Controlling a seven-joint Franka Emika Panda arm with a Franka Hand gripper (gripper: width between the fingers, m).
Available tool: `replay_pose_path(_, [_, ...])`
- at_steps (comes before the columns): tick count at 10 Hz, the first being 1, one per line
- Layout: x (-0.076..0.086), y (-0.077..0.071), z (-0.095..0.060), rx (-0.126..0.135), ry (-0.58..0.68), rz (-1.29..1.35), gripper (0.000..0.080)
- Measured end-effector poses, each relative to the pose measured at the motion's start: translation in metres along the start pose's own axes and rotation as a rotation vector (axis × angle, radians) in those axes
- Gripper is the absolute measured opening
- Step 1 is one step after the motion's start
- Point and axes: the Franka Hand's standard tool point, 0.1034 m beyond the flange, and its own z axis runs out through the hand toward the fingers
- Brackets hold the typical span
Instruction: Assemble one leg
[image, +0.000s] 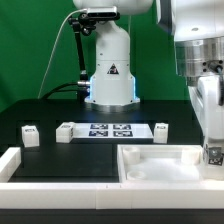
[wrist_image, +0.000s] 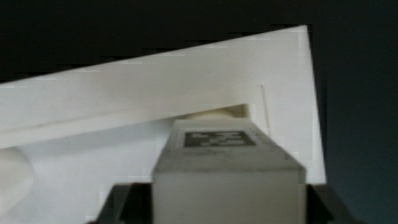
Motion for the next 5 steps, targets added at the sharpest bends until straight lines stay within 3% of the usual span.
replay_pose_path(3, [-0.0012,0.0002,0.0003,-0.002,-0.015,0.044,0.0300])
replay_pose_path(4, [-0.0010,-0.0001,0.0001,-0.001,-0.015,0.013,0.0469])
replay_pose_path(5, [0.0002,-0.0013,-0.0006,0.001,-0.017,-0.058,0.0469])
